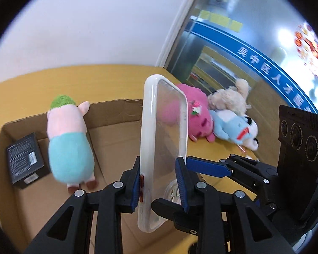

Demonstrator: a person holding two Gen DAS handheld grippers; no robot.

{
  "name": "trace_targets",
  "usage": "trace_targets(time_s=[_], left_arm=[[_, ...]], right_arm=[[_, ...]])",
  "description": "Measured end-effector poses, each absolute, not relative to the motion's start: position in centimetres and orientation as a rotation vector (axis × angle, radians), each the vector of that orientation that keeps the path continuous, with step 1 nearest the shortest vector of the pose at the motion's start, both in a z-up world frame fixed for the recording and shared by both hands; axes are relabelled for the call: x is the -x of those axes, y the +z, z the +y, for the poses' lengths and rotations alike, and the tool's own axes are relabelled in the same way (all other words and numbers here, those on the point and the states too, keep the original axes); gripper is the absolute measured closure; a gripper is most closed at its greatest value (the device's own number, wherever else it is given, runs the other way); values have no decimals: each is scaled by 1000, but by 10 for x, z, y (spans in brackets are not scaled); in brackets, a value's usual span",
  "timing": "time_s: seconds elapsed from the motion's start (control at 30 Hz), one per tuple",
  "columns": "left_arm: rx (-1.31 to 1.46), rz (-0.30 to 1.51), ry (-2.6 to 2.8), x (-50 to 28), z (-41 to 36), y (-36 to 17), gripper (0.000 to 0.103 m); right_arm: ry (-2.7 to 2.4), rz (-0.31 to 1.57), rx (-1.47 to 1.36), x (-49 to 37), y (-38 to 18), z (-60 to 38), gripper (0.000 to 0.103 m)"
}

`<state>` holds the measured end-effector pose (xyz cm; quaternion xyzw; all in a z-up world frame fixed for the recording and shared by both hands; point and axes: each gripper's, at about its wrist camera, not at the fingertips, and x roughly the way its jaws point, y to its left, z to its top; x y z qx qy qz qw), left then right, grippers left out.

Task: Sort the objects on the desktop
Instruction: 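Lift the clear phone case off the white phone with the left tool, then carry the phone case into the cardboard box and open the left tool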

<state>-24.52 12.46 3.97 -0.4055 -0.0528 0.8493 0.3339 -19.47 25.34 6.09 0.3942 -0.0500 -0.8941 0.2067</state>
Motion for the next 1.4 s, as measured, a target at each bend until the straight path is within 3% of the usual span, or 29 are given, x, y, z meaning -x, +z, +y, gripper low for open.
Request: trace_targets(time_s=[0.17, 0.2, 0.23, 0.37, 0.53, 0.63, 0.83, 1.13, 1.2, 1.27, 1.4], left_arm=[[1151, -176, 2192, 304, 138, 7, 76], [1180, -187, 2185, 316, 141, -2, 82], [1211, -240, 2113, 328, 144, -13, 90], [1307, -196, 2108, 357, 167, -47, 94], [1368, -257, 2068, 370, 170, -73, 94], [1373, -246, 2058, 366, 175, -70, 94], [1424, -251, 2077, 370, 181, -66, 93], [1507, -254, 2086, 387, 191, -58, 91], [1539, -244, 2079, 393, 194, -63, 89], [1569, -252, 2079, 395, 193, -69, 83], [1553, -253, 2093, 393, 185, -65, 74]], right_arm=[[-2436, -121, -1222, 260, 34, 262, 33], [-2420, -124, -1252, 274, 25, 264, 39], [-2371, -144, -1262, 284, 17, 264, 56], [-2322, -48, -1377, 312, -21, 246, 56], [-2267, -225, -1483, 335, -71, 264, 51], [-2288, -216, -1476, 335, -76, 265, 53], [-2332, -202, -1468, 326, -73, 268, 63], [-2345, -270, -1456, 343, -66, 273, 69], [-2345, -283, -1467, 348, -70, 273, 73], [-2337, -302, -1480, 355, -73, 274, 86], [-2338, -326, -1497, 358, -82, 274, 90]])
